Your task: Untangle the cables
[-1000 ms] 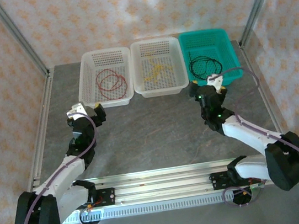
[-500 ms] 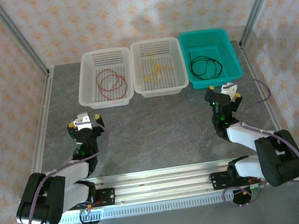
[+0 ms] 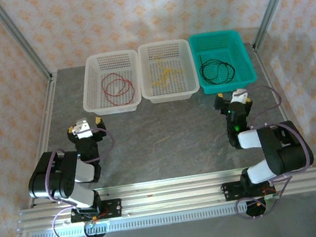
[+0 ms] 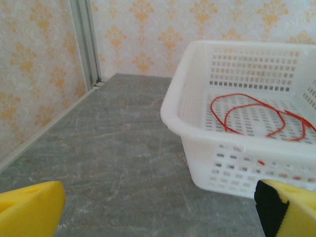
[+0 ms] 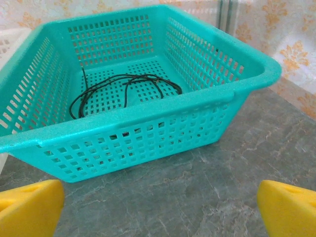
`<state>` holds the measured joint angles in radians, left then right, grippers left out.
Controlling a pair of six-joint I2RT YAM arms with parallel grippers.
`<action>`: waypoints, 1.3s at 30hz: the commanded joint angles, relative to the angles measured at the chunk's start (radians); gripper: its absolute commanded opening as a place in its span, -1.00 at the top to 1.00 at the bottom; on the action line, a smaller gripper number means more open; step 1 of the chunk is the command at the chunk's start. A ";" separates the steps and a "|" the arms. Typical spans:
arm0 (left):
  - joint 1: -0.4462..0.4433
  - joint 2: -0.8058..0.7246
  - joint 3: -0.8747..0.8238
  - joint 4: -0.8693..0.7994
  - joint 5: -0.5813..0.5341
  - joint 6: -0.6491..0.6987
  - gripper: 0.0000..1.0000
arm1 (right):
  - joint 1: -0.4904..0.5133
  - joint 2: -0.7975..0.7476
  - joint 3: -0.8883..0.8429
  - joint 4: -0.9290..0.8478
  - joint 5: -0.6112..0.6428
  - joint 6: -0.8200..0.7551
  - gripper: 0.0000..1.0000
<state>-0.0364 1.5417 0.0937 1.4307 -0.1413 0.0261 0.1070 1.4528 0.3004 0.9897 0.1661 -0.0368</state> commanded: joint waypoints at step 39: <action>0.018 -0.005 0.113 -0.092 -0.019 -0.055 -0.99 | -0.049 0.067 -0.073 0.249 -0.109 -0.005 -1.00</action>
<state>-0.0250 1.5425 0.1848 1.3495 -0.1650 -0.0219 0.0643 1.5146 0.2096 1.2278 0.0586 -0.0425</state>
